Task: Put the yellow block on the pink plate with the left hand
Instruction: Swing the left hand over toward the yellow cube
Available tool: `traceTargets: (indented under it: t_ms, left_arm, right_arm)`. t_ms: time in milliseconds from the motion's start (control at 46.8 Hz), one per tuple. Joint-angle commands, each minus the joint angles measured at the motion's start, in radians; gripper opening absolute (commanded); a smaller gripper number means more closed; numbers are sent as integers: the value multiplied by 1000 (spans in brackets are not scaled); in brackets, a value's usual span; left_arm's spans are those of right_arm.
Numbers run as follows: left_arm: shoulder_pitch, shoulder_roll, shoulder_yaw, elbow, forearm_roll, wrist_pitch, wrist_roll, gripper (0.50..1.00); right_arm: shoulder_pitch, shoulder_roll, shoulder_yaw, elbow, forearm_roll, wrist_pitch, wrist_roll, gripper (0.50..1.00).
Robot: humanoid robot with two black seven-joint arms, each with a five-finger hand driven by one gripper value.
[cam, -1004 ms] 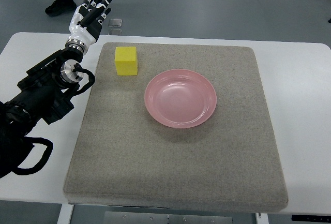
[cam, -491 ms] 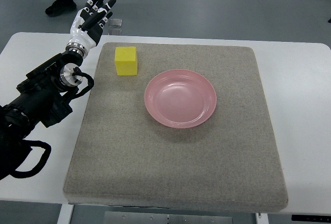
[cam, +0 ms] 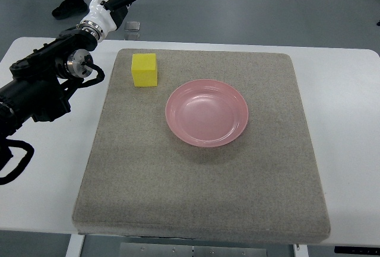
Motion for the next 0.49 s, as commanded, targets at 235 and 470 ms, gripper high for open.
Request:
traceTargets:
  t_ms: [235, 470]
  left_arm:
    - [-114, 207, 320, -231, 11, 23, 51, 981]
    - [-192, 278, 471, -283, 268, 7, 64, 981]
  right_arm:
    - [0, 0, 0, 0, 0, 0, 2, 924]
    - [0, 0, 0, 0, 0, 0, 0, 924]
